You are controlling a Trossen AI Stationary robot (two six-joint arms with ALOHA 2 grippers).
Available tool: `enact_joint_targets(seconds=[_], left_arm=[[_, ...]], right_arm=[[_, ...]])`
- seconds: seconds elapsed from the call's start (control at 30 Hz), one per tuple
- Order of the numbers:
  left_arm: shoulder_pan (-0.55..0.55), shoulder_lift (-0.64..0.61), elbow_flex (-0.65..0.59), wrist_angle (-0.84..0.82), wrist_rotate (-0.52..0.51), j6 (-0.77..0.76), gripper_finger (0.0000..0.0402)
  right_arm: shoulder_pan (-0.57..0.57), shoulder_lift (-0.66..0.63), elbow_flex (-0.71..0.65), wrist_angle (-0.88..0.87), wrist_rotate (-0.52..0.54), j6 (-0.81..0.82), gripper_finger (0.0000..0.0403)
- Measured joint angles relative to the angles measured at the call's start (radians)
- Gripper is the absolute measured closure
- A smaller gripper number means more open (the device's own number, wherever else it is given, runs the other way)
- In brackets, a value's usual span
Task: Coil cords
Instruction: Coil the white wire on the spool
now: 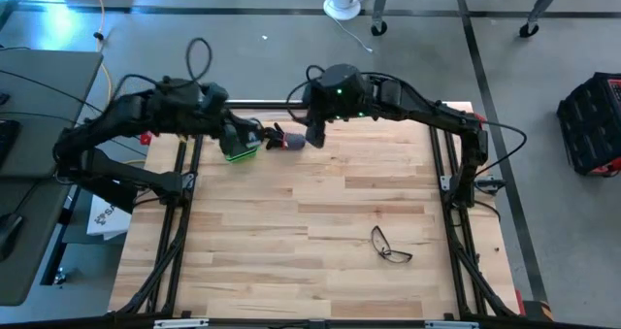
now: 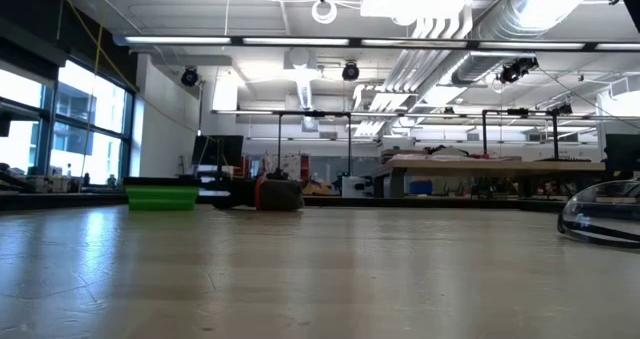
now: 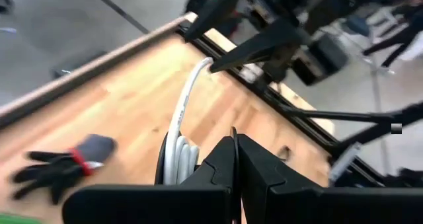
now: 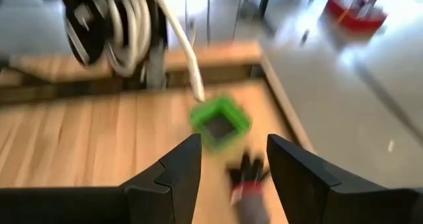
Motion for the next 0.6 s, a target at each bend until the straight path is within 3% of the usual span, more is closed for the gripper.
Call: enact_joint_targets(seconds=[0.27, 0.37, 0.47, 0.6], left_arm=[[-0.009, -0.083, -0.353, 0.297, 0.154, -0.145, 0.0401], [-0.034, -0.148, -0.522, 0.483, 0.174, -0.246, 0.0401], [-0.059, -0.204, -0.699, 0.728, 0.175, -0.353, 0.0401], [-0.095, -0.222, -0.925, 1.075, 0.161, -0.487, 0.0401]], right_arm=[[-0.001, 0.000, 0.000, -0.322, -0.069, 0.019, 0.0235], [0.000, -0.001, -0.013, -0.413, -0.071, 0.016, 0.0235], [-0.001, -0.069, -0.163, -0.397, -0.078, 0.044, 0.0235], [0.007, -0.299, -0.558, -0.151, -0.078, 0.221, 0.0235]])
